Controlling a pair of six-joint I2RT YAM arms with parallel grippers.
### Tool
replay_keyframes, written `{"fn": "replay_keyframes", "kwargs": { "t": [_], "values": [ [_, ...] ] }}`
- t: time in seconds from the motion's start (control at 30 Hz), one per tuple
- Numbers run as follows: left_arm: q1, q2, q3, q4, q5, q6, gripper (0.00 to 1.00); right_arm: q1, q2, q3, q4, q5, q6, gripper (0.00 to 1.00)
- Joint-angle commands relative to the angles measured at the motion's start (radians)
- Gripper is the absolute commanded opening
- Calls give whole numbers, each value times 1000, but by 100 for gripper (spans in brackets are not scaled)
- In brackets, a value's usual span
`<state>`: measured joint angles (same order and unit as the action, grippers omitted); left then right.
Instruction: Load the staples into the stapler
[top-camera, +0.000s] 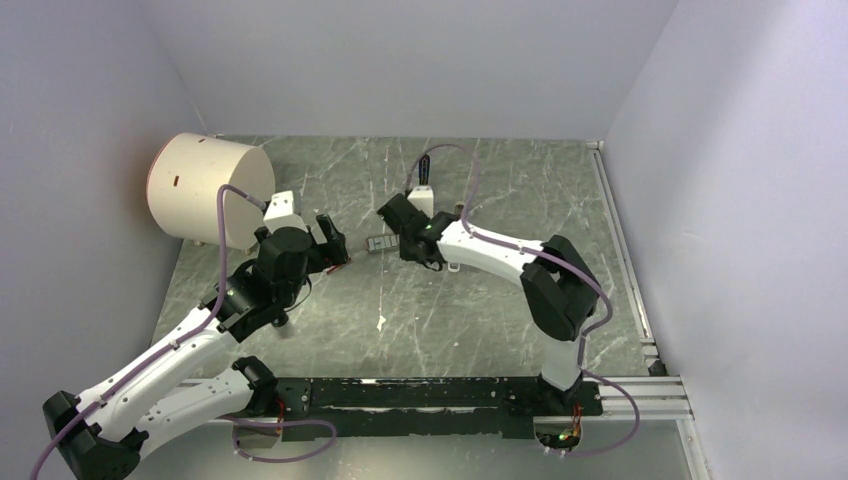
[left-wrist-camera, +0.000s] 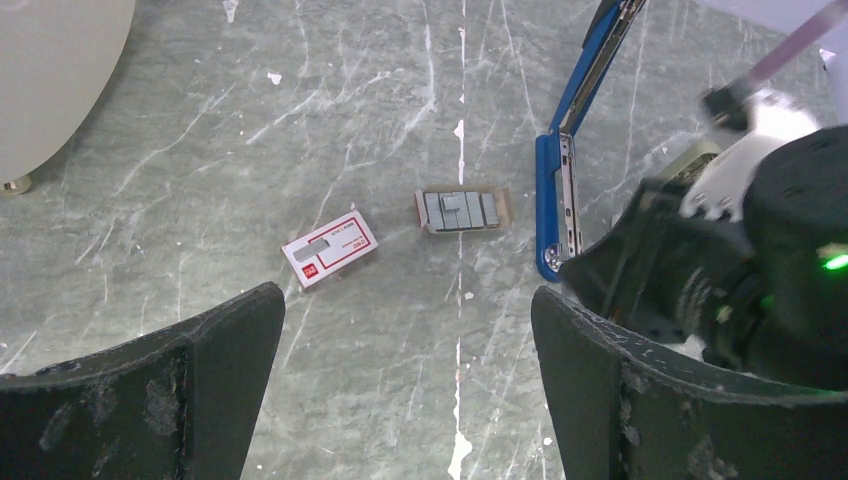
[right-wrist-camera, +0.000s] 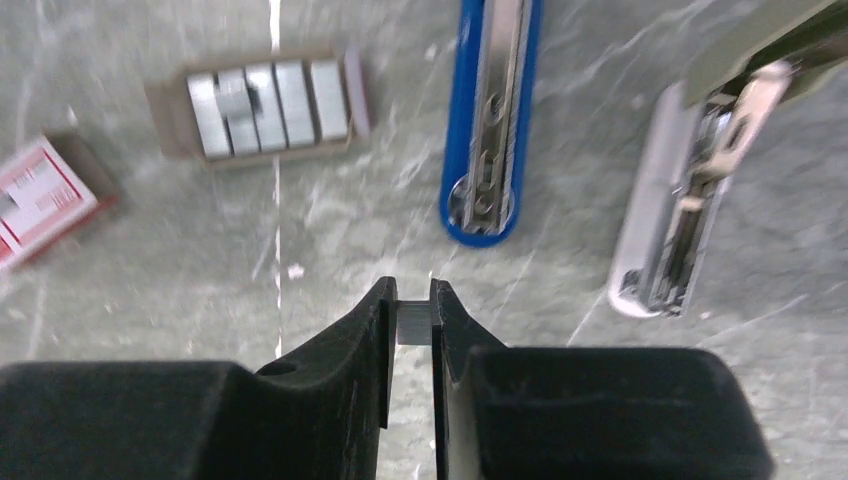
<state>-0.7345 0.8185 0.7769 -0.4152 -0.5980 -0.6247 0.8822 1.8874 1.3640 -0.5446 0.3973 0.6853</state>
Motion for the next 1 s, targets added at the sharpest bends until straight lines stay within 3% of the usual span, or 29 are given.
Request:
{"fn": "replay_keyframes", "kwargs": {
  "t": [0.0, 0.33, 0.97],
  "values": [
    [6, 8, 2, 21, 4, 2, 98, -63, -51, -3, 94, 84, -40, 20],
    [6, 32, 10, 21, 1, 7, 98, -161, 17, 6, 229, 64, -112, 20],
    [7, 48, 21, 20, -8, 15, 98, -184, 96, 65, 248, 37, -117, 20]
  ]
}}
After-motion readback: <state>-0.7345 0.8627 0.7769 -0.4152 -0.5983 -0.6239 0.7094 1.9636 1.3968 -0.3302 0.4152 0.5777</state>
